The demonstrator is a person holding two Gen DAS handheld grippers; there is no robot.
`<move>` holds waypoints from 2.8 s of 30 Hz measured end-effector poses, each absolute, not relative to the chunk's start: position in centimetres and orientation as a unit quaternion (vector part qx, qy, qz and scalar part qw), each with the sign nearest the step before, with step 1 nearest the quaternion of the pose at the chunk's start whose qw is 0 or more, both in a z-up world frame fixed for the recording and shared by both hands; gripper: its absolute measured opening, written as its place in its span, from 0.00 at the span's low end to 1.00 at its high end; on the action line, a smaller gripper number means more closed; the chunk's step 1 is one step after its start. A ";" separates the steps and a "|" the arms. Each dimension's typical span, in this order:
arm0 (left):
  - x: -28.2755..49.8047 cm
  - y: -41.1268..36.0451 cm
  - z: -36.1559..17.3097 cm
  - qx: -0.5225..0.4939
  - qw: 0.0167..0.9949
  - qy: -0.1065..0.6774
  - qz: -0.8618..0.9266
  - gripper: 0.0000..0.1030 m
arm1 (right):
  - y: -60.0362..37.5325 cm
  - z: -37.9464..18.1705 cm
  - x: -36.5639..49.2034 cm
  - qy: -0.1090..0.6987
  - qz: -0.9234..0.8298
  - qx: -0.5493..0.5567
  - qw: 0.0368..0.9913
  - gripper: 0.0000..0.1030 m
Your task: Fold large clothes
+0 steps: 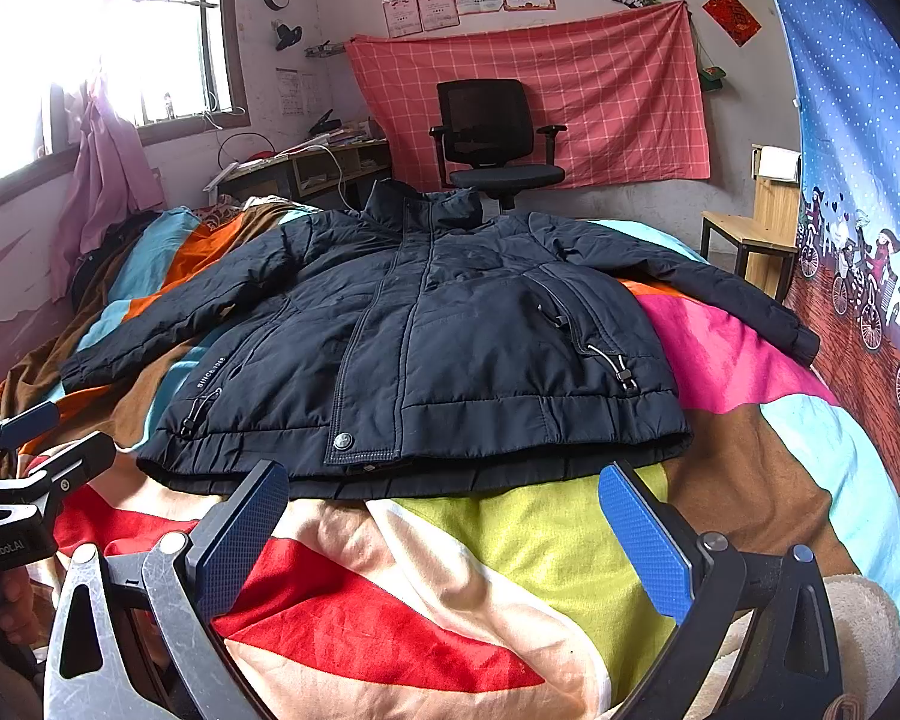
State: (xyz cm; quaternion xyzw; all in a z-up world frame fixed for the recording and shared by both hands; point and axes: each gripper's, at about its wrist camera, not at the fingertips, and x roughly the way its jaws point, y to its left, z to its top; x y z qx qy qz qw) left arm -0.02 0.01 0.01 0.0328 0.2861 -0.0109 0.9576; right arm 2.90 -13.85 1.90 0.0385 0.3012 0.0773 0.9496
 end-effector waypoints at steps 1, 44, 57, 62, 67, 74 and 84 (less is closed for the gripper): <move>0.0 0.0 0.0 0.033 0.958 0.286 -0.011 0.97 | -13.9 1.9 2.9 0.301 0.077 0.039 0.950 1.00; 0.0 0.0 0.0 0.032 0.958 0.284 -0.011 0.97 | -13.9 1.9 2.8 0.301 0.076 0.039 0.950 1.00; 0.0 0.0 0.0 0.032 0.958 0.284 -0.011 0.97 | -13.8 1.9 2.8 0.301 0.075 0.039 0.950 1.00; 0.0 0.0 0.0 0.032 0.958 0.284 -0.011 0.97 | -13.8 1.9 2.8 0.301 0.075 0.039 0.950 1.00; 0.4 0.2 -0.1 0.038 0.952 0.302 0.013 0.97 | -13.6 1.6 3.1 0.314 0.073 0.036 0.946 1.00; 1.9 1.0 -0.6 0.052 0.942 0.328 0.040 0.98 | -12.5 0.0 4.8 0.384 0.060 0.007 0.921 1.00; 7.8 1.0 3.9 0.094 0.917 0.386 0.043 0.97 | -13.9 1.9 7.6 0.383 0.062 0.012 0.921 1.00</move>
